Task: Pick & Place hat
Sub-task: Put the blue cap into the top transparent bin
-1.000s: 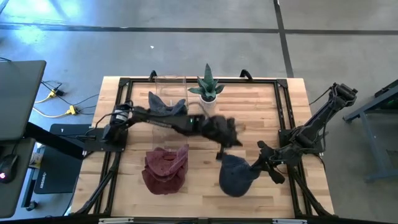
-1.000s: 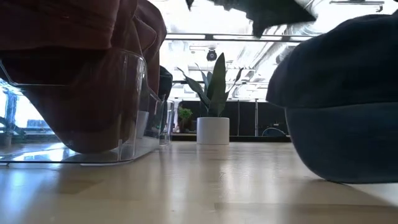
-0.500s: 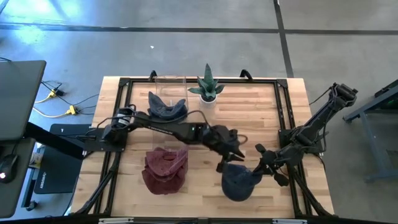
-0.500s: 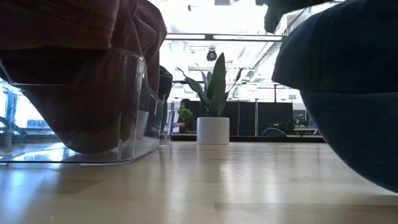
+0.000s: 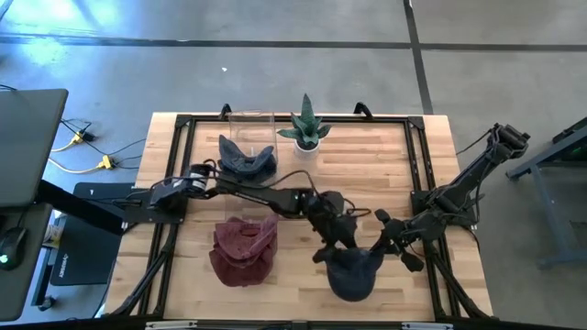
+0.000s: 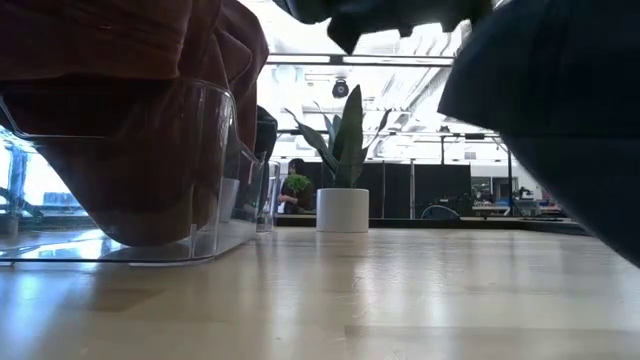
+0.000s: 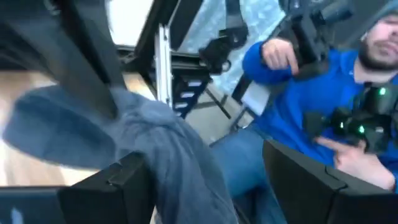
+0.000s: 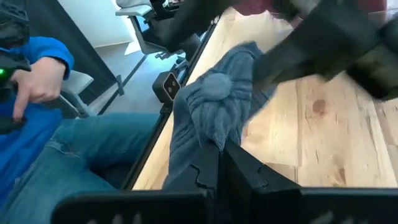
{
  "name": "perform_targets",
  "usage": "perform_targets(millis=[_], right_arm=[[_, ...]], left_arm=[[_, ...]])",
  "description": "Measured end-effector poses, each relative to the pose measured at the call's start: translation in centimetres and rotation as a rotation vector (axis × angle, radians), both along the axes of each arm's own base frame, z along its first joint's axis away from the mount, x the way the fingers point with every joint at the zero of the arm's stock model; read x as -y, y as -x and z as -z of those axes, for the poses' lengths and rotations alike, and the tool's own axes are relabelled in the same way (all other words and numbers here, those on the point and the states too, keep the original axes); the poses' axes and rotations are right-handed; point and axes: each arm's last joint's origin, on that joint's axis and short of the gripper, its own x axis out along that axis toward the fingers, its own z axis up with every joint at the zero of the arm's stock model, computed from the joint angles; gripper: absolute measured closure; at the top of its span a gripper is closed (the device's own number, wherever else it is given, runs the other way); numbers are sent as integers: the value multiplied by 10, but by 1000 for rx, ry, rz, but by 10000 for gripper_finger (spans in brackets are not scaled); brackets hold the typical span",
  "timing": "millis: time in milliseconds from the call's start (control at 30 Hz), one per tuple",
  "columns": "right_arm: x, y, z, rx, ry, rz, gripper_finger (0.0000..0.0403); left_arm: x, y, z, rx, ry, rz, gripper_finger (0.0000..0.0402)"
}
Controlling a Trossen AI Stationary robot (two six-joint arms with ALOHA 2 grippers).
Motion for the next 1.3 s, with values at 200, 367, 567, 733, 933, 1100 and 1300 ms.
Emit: perform_targets(millis=[200, 367, 567, 733, 933, 1100, 1300], right_arm=[[0, 0, 0, 0, -6, 6, 392], [0, 0, 1, -14, -12, 9, 388], [0, 1, 1, -24, -8, -8, 391], [-1, 2, 1, -9, 23, -83, 365], [-7, 3, -5, 30, -33, -248, 291], [-2, 0, -2, 6, -17, -222, 203], [9, -13, 15, -140, 10, -179, 114]], left_arm=[[25, 1, 6, 10, 54, 91, 148], [41, 3, 14, -22, 47, 97, 167], [50, 5, 11, 60, -18, 95, 230], [49, 5, 12, 61, -42, 87, 327], [45, 6, 18, -6, -48, 101, 385], [46, 6, 15, -5, -40, 121, 390], [46, 5, 8, -24, -42, 124, 396]])
